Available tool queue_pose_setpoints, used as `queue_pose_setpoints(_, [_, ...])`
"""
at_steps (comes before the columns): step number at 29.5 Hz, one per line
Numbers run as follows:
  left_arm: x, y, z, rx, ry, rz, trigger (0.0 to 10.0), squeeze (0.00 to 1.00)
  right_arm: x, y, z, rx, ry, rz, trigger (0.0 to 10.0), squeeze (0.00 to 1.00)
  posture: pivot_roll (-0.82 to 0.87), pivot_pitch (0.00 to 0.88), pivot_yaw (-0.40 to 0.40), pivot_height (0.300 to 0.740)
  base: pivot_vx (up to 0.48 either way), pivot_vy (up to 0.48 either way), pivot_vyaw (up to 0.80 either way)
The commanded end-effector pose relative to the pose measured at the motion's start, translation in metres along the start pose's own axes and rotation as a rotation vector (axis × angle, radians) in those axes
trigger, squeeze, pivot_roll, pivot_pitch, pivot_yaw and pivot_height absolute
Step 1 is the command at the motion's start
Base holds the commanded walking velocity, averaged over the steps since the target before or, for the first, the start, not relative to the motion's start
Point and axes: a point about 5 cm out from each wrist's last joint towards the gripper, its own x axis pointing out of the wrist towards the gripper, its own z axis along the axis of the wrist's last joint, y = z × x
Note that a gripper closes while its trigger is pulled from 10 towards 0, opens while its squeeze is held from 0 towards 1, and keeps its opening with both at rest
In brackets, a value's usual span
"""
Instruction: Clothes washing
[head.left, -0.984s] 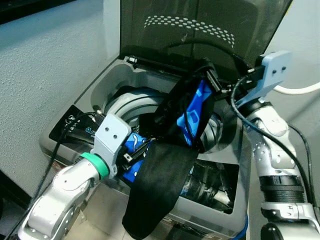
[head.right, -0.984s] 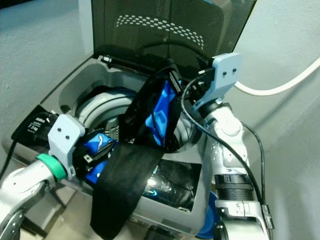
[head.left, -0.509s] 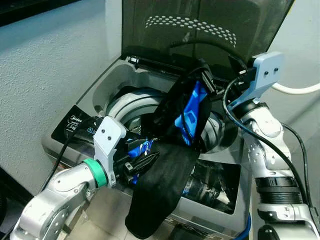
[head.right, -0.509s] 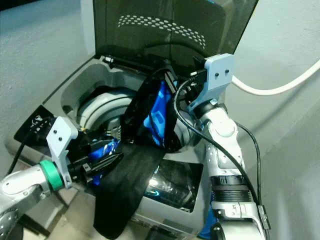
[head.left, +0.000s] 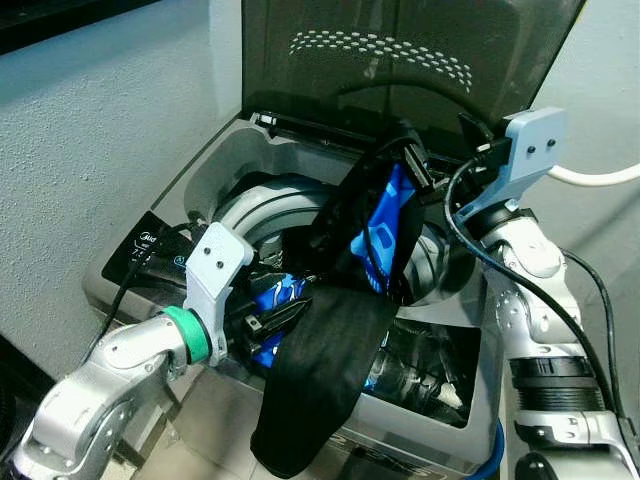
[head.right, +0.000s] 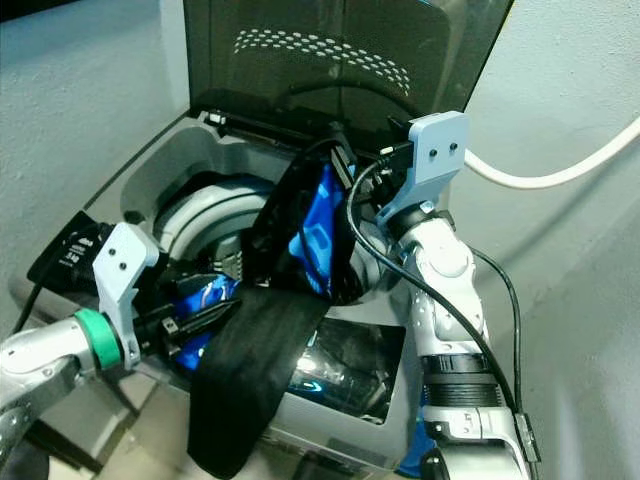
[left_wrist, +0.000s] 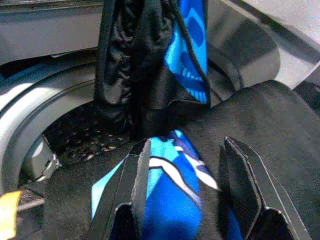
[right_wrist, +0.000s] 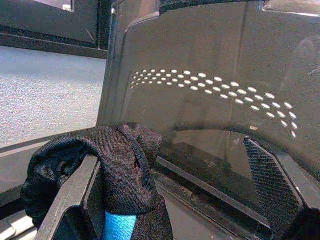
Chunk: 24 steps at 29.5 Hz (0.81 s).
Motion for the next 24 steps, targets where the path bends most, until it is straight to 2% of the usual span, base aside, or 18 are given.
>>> queue_pose_setpoints(1, [0.000,0.001,-0.018,-0.038,0.086,0.008,0.0,0.00,0.000,-0.002,0.006,-0.013,-0.029,-0.009,10.0,0.00,0.15,0.083,0.005,0.740,0.000,0.000,0.00])
queue_pose_setpoints(2, [0.000,0.001,-0.018,-0.038,0.086,0.008,0.0,0.00,0.000,-0.002,0.006,-0.013,-0.029,-0.009,10.0,0.00,0.15,0.083,0.005,0.740,0.000,0.000,0.00])
queue_pose_setpoints(3, [0.003,0.013,-0.018,-0.013,0.103,0.053,10.0,0.00,0.000,-0.001,0.007,-0.008,-0.032,-0.008,10.0,0.00,0.15,0.085,0.007,0.740,0.000,0.000,0.00])
queue_pose_setpoints(10, [0.003,0.013,-0.018,-0.013,0.103,0.053,10.0,0.00,0.000,-0.001,0.007,-0.008,-0.032,-0.008,10.0,0.00,0.15,0.085,0.007,0.740,0.000,0.000,0.00])
queue_pose_setpoints(11, [0.009,0.043,-0.018,0.019,0.128,0.173,10.0,0.00,0.001,0.003,0.009,0.000,-0.040,0.001,10.0,0.00,0.15,0.091,0.004,0.740,0.000,0.000,0.00])
queue_pose_setpoints(12, [0.009,0.043,-0.018,0.019,0.128,0.173,10.0,0.00,0.001,0.003,0.009,0.000,-0.040,0.001,10.0,0.00,0.15,0.091,0.004,0.740,0.000,0.000,0.00])
queue_pose_setpoints(13, [0.021,0.090,0.000,0.138,0.074,0.317,10.0,0.00,0.004,0.008,0.011,0.011,-0.050,0.018,10.0,0.00,0.11,0.130,0.004,0.740,0.000,0.000,0.00])
queue_pose_setpoints(15, [0.021,0.090,0.000,0.138,0.074,0.317,10.0,0.00,0.004,0.008,0.011,0.011,-0.050,0.018,10.0,0.00,0.11,0.130,0.004,0.740,0.000,0.000,0.00])
queue_pose_setpoints(16, [0.027,0.119,0.026,0.251,-0.006,0.410,10.0,0.00,0.005,0.013,0.013,0.024,-0.059,0.031,10.0,0.00,0.11,0.132,0.009,0.740,0.000,0.000,0.00])
queue_pose_setpoints(18, [0.027,0.119,0.026,0.251,-0.006,0.410,10.0,0.00,0.005,0.013,0.013,0.024,-0.059,0.031,10.0,0.00,0.11,0.132,0.009,0.740,0.000,0.000,0.00])
queue_pose_setpoints(19, [0.031,0.130,0.055,0.338,-0.112,0.439,10.0,0.00,0.004,0.018,0.014,0.032,-0.066,0.044,10.0,0.00,0.10,0.135,0.013,0.740,0.000,0.000,0.00])
queue_pose_setpoints(20, [0.033,0.130,0.078,0.396,-0.201,0.432,10.0,0.00,0.003,0.022,0.014,0.038,-0.070,0.052,10.0,0.00,0.10,0.134,0.016,0.740,0.000,0.000,0.00])
queue_pose_setpoints(21, [0.033,0.122,0.096,0.419,-0.281,0.408,10.0,0.00,0.002,0.025,0.014,0.043,-0.070,0.060,10.0,0.00,0.10,0.134,0.017,0.740,0.000,0.000,0.00])
queue_pose_setpoints(22, [0.033,0.122,0.096,0.419,-0.281,0.408,10.0,0.00,0.002,0.025,0.014,0.043,-0.070,0.060,10.0,0.00,0.10,0.134,0.017,0.740,0.000,0.000,0.00])
queue_pose_setpoints(24, [0.032,0.110,0.114,0.439,-0.361,0.372,10.0,0.00,0.000,0.029,0.013,0.049,-0.069,0.067,10.0,0.00,0.10,0.133,0.016,0.740,0.000,0.000,0.00])
